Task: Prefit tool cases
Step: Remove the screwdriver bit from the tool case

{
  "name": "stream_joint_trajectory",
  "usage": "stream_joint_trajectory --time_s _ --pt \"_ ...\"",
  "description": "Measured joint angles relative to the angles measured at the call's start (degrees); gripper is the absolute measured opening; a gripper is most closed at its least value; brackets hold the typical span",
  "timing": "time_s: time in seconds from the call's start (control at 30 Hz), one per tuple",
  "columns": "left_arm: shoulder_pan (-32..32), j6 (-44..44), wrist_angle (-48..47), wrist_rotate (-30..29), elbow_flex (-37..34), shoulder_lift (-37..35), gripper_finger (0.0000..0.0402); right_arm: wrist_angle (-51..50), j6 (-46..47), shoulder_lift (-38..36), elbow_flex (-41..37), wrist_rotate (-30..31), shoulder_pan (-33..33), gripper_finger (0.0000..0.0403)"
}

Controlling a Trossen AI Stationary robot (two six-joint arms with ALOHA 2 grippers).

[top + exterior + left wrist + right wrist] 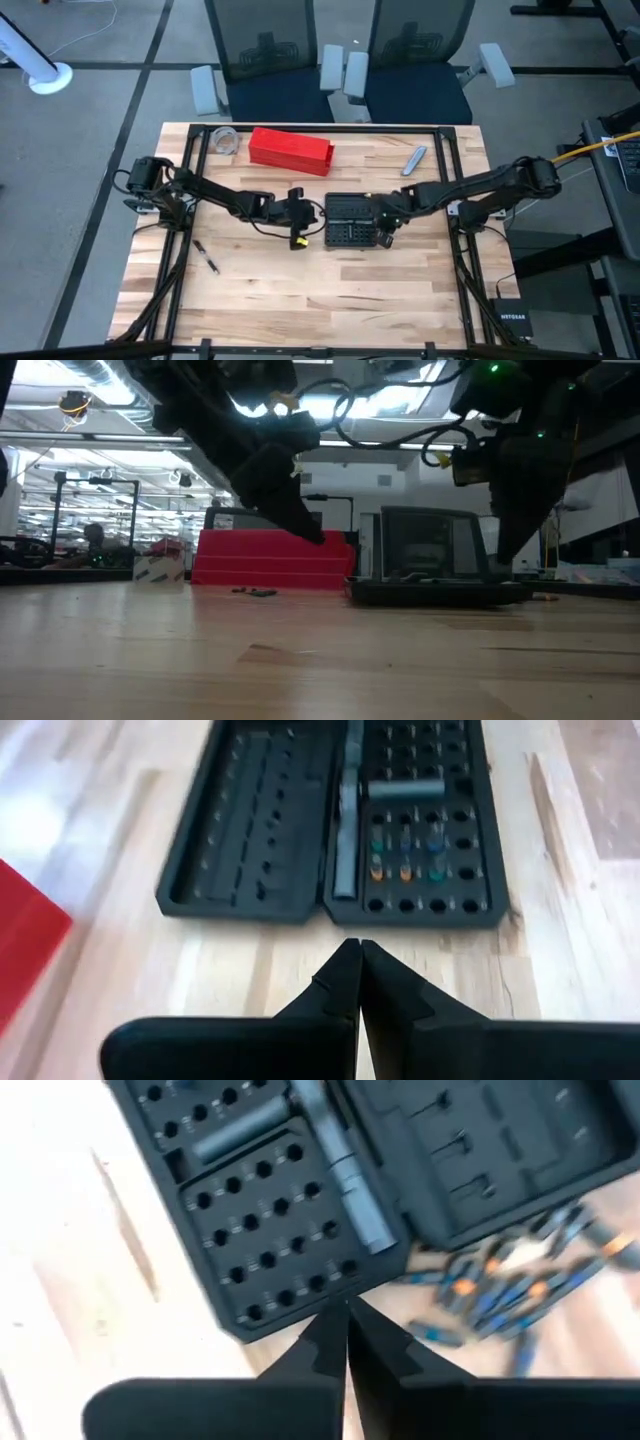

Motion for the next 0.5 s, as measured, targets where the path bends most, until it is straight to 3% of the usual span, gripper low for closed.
stream_joint_trajectory --time_s 0.27,0.5 --pt "0.5 0.0 -2.9 2.5 0.0 0.0 0.0 -0.2 15.0 0.0 0.0 6.8 2.9 0.0002" --pt "0.4 1.8 -4.1 3.1 0.0 0.0 0.0 -3.6 19.6 2.6 0.0 5.2 1.8 0.0001"
